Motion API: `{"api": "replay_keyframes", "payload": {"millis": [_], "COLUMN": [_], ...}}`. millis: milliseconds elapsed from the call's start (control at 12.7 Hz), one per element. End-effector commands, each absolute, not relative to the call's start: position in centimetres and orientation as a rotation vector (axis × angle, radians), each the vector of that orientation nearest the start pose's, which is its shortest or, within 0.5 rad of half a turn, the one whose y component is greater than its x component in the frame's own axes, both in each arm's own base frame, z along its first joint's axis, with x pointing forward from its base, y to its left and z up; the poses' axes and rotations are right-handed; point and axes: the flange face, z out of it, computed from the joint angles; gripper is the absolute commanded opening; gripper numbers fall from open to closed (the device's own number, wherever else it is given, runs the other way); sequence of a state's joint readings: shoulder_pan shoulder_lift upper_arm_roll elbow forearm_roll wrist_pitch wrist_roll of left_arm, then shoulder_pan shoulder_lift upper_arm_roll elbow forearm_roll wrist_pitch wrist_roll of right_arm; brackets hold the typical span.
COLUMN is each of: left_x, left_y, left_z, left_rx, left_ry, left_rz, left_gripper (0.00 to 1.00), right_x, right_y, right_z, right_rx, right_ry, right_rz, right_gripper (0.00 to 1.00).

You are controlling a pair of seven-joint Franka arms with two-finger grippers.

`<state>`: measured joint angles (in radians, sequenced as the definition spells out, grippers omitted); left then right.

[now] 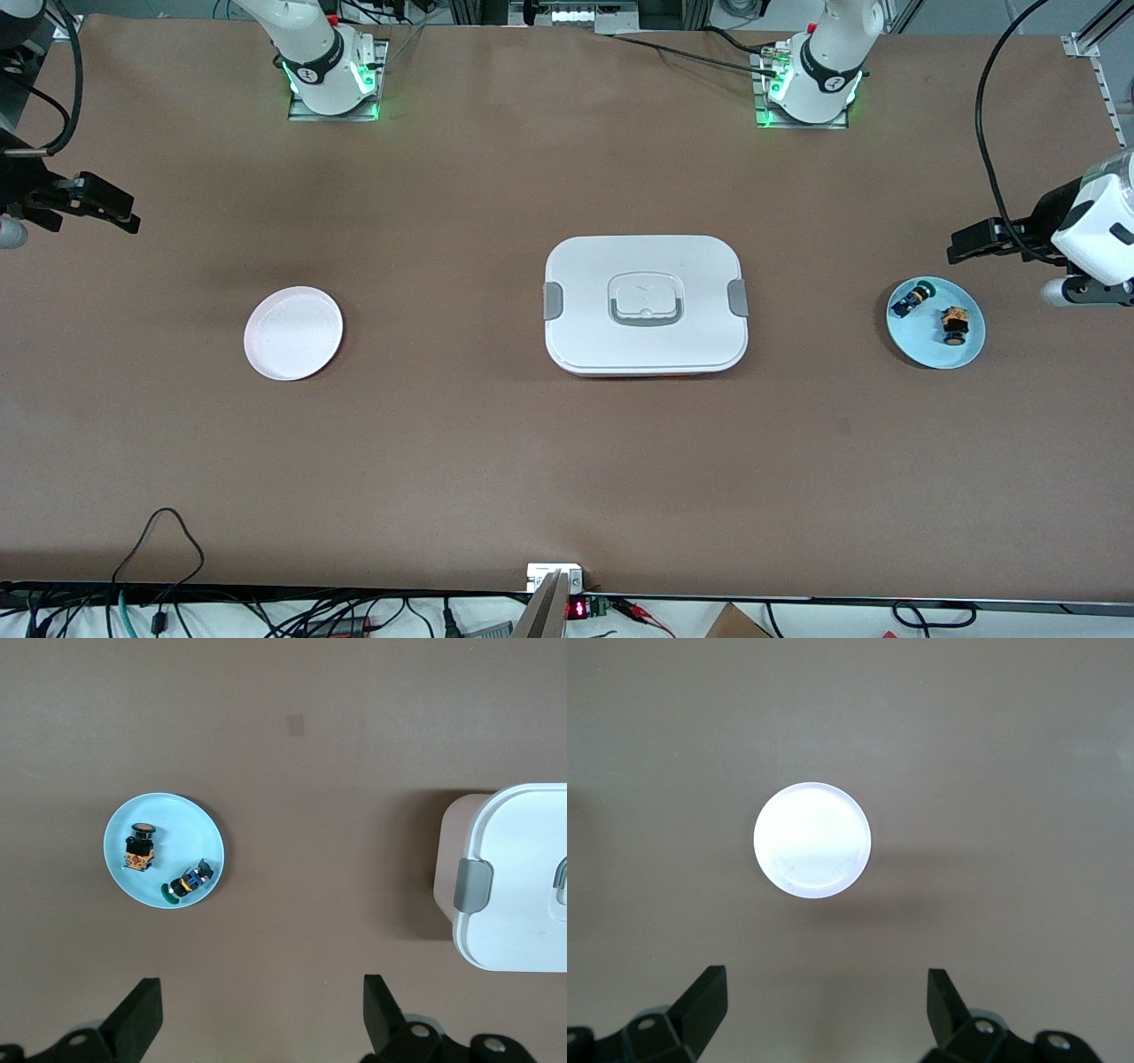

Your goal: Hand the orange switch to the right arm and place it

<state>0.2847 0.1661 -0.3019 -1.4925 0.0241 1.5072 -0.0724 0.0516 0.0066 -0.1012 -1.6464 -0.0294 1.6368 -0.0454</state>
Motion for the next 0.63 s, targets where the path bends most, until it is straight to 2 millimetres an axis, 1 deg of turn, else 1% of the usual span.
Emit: {"api": "replay_keyframes", "payload": {"millis": [0, 237, 394, 552], "left_x": [58.73, 58.74, 58.87, 58.94], "left_y": [0.47, 0.46, 0.49, 1.07], "left_z": [57.02, 57.09, 56.79, 56.38], "left_rx": [-3.156, -3.158, -3.159, -3.160], "left_ry": [-0.107, -0.107, -0.102, -0.094], "left_rz": [0.225, 0.223, 0.228, 0.239], "left_gripper": [1.00, 1.00, 1.00, 1.00], "right_x": [56.01, 55.97, 55.97, 55.97], "right_y": [-2.79, -2.80, -2.88, -2.80], "right_z": [59.68, 59.77, 59.77, 59.77], "right_rx": [-3.157, -3.157, -3.157, -3.157], "right_ry": [-0.018, -0.018, -0.016, -0.021], "right_rz": [0.025, 0.023, 0.023, 0.023], "right_gripper": [1.00, 1.00, 1.00, 1.00]}}
